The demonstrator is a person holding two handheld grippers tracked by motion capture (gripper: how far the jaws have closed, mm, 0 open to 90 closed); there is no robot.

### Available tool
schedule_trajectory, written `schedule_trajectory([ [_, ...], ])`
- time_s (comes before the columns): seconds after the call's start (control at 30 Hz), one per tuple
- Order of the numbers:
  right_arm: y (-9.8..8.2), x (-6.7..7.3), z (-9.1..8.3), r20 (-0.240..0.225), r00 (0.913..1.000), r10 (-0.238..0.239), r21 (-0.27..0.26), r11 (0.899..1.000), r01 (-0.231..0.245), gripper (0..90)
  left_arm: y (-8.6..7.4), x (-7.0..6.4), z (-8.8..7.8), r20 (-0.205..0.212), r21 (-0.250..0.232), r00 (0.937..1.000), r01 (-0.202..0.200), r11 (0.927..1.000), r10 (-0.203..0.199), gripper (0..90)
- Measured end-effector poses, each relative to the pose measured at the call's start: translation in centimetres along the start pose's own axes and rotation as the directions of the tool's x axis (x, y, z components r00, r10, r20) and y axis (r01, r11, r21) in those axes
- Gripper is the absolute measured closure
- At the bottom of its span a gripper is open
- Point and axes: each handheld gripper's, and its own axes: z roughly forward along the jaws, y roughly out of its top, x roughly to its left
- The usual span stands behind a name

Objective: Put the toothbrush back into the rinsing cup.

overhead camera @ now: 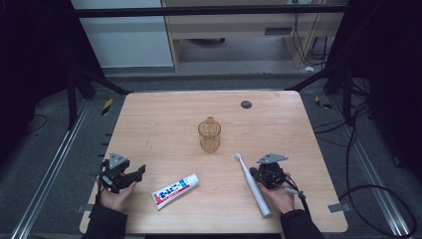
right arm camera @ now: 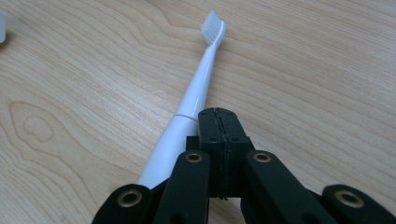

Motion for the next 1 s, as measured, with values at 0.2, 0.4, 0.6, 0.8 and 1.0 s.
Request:
schedule_trajectory([
  [0.2, 0.0, -0.1, 0.0, 0.003, 1.0, -0.005, -0.009, 1.0, 0.005, 90.0, 0.0, 0.0, 0.0, 0.0, 0.0, 1.0, -0.001, 1.0, 0.001, 34.4],
  [0.4, 0.3, -0.5, -1.0, 0.018, 0.9996, 0.021, -0.035, 0.999, -0.021, 87.5, 0.0, 0.1, 0.0, 0.0, -0.001, 1.0, -0.003, 1.0, 0.003, 34.3],
  [0.6, 0.9, -0.8, -2.5, 0.056, 0.9983, 0.017, -0.069, 0.998, -0.013, 77.6, 0.0, 0.1, -0.1, -0.007, -0.008, 0.9999, -0.01, 0.9999, 0.01, 33.3],
  [0.8, 1.2, -1.0, -3.6, 0.077, 0.997, -0.005, -0.07, 0.998, 0.011, 67.1, 0.0, 0.2, -0.2, -0.025, -0.008, 0.9994, -0.025, 0.9997, 0.024, 33.5],
  [1.0, 1.6, -1.2, -4.5, 0.087, 0.9962, 0.003, -0.053, 0.999, 0.002, 58.9, 0.0, 0.2, -0.1, -0.02, -0.008, 0.9992, -0.034, 0.9994, 0.034, 34.5],
])
